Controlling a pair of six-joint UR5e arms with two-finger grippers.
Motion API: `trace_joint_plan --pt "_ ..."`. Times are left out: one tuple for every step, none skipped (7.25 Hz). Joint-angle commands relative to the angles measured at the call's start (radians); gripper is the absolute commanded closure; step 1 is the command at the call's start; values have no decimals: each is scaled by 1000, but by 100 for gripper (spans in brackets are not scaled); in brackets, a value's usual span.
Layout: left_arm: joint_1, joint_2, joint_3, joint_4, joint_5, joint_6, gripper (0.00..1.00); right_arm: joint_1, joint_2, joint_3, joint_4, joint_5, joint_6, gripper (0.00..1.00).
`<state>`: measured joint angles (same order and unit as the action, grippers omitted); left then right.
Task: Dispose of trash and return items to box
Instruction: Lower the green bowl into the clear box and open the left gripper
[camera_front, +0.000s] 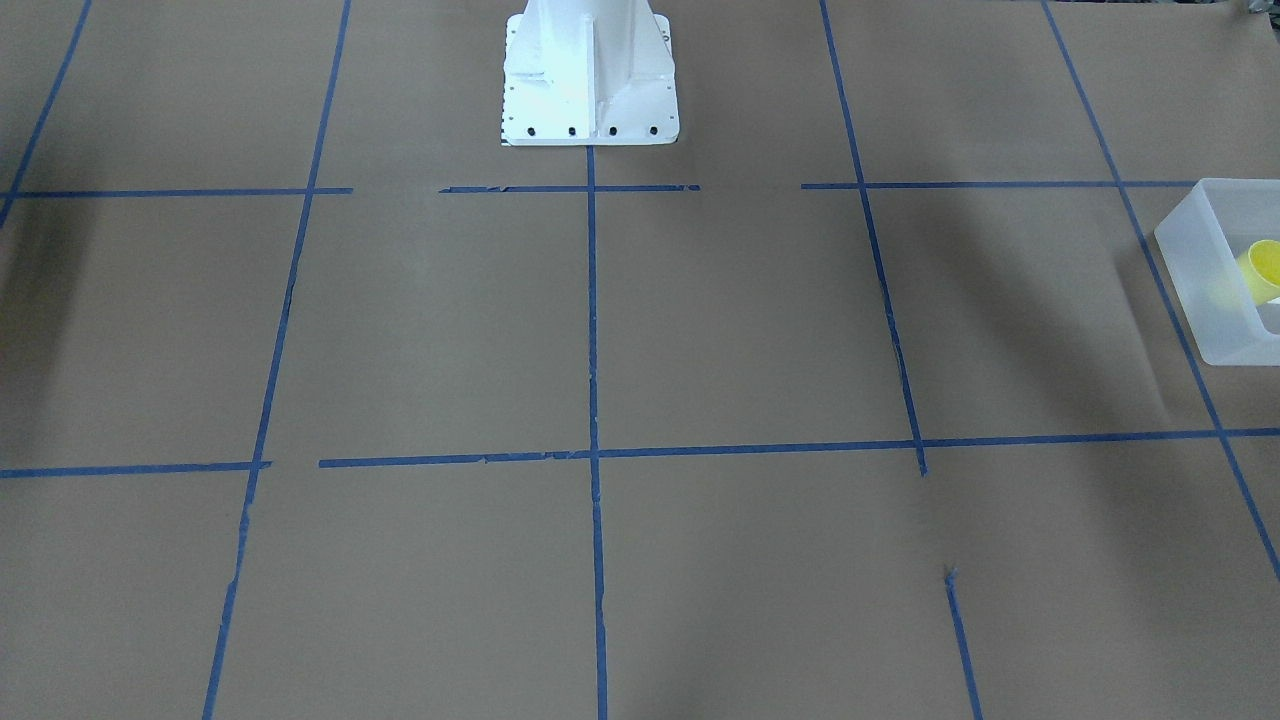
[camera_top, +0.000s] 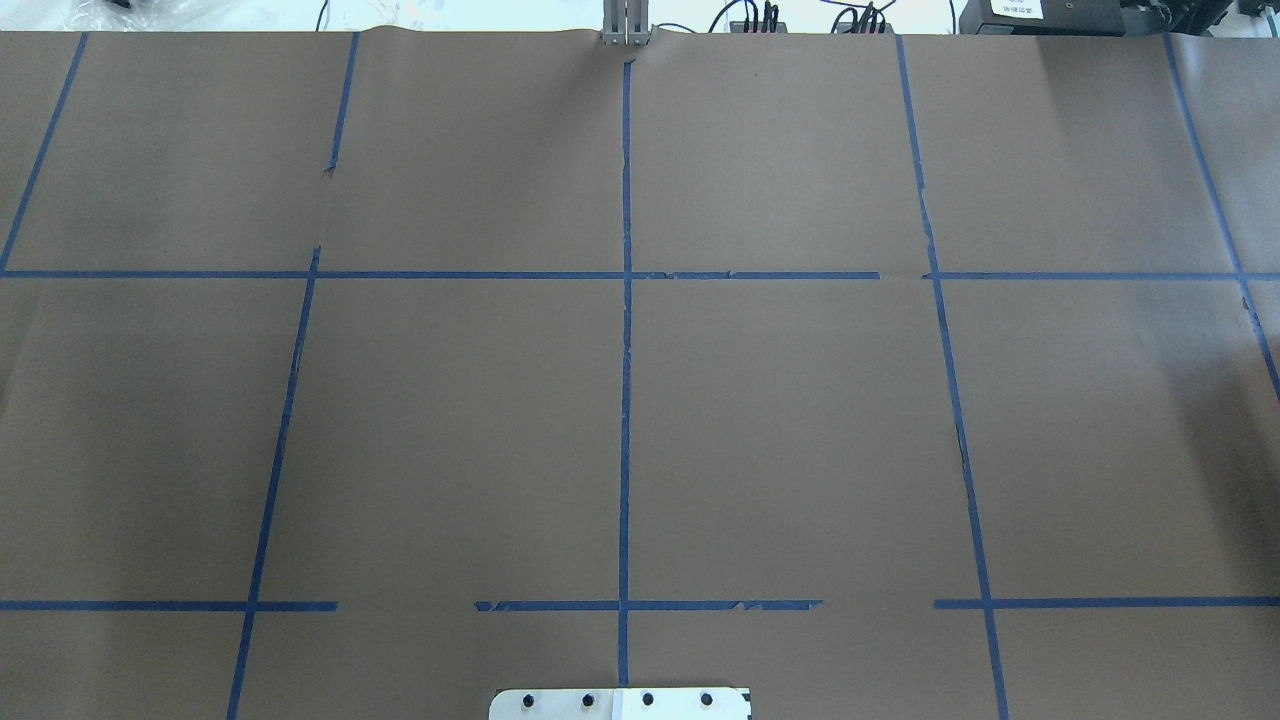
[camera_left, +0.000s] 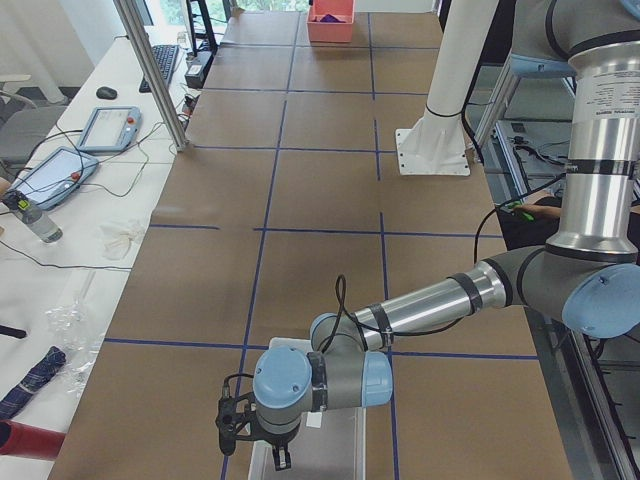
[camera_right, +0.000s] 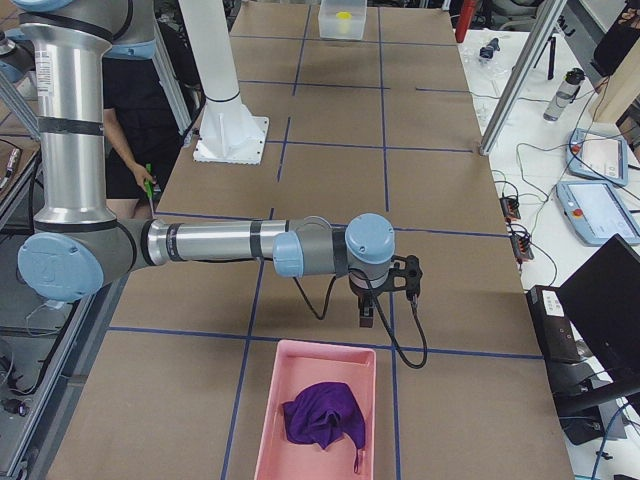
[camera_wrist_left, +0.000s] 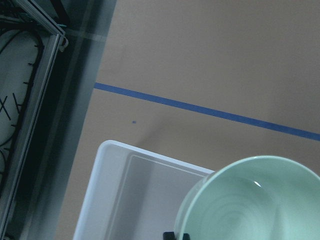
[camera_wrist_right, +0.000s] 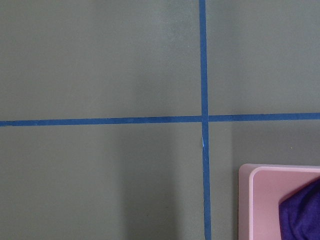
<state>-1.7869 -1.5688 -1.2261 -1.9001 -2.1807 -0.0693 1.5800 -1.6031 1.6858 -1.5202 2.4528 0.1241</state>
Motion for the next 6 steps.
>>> trace_joint_plan --pt "0 35 22 -42 27 -1 100 0 0 0 0 -2 0 0" --pt "0 36 19 -42 27 -6 100 0 2 0 0 -2 0 0" --pt "0 51 13 -43 25 -6 100 0 2 3 0 -2 0 0" --pt "0 52 14 -43 25 -7 100 0 2 3 0 -2 0 0" --pt "0 52 11 -43 24 -6 77 0 0 3 0 -2 0 0" --pt "0 52 11 -43 22 -7 1 0 2 3 0 -2 0 0"
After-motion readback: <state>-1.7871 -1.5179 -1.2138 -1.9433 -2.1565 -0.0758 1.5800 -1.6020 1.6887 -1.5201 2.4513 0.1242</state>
